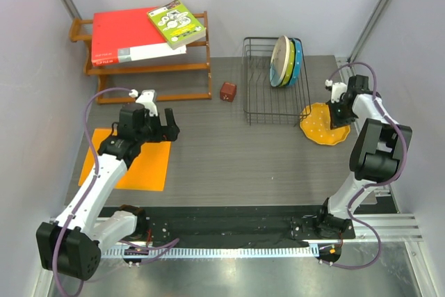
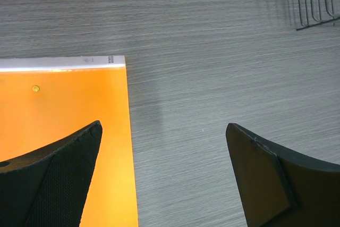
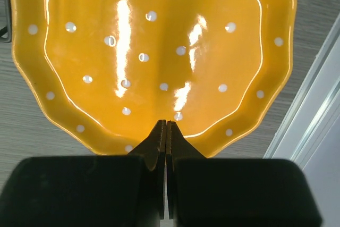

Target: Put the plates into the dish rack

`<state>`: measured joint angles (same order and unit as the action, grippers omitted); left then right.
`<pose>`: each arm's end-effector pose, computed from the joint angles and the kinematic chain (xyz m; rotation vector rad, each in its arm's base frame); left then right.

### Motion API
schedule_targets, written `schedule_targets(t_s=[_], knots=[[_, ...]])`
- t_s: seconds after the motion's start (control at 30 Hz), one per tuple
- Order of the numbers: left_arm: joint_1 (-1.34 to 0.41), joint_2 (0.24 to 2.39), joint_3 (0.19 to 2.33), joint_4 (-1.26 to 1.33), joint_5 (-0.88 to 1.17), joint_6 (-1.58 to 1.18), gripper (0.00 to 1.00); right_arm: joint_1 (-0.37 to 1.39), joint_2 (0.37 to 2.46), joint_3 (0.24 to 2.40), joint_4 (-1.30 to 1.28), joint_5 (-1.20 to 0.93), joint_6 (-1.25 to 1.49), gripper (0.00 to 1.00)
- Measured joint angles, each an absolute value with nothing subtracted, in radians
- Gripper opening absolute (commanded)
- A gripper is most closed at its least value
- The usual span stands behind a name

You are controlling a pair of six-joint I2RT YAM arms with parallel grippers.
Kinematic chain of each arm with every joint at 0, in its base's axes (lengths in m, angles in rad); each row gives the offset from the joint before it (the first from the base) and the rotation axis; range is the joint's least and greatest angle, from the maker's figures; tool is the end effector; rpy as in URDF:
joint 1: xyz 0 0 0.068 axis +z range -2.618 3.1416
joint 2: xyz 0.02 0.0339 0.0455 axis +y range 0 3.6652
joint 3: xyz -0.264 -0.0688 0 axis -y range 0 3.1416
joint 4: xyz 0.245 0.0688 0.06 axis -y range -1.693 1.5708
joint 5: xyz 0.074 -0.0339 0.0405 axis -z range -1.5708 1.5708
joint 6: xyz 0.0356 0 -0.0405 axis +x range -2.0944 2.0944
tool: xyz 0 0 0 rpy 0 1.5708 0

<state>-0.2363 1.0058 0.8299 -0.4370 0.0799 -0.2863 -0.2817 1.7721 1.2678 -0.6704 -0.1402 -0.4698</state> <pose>0.2132 -0.0542 0.2897 -0.0094 2.2073 -0.3813 0.3457 -0.0949 0.2055 -0.2939 2.7070 -0.0227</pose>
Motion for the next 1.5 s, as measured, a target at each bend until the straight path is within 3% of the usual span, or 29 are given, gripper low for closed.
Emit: schedule_targets(t_s=[0.5,0.77,1.2,1.5], knots=[[-0.202,1.025,0.813,-0.437,0.081,-0.305,1.00,-0.279,1.755,1.119,-0.642,-0.187,-0.653,0.01],[-0.202,1.028,0.771,-0.417,0.091,-0.327,0.99,-0.226,1.620,0.962,-0.597,-0.166,-0.804,0.01],[-0.191,0.956,0.762,-0.441,0.133,-0.426,0.99,0.044,1.486,0.839,-0.722,-0.134,-0.879,0.01],[-0.161,0.942,0.651,-0.464,0.205,-0.577,0.99,0.355,1.638,0.993,-0.839,-0.209,-0.786,0.02]])
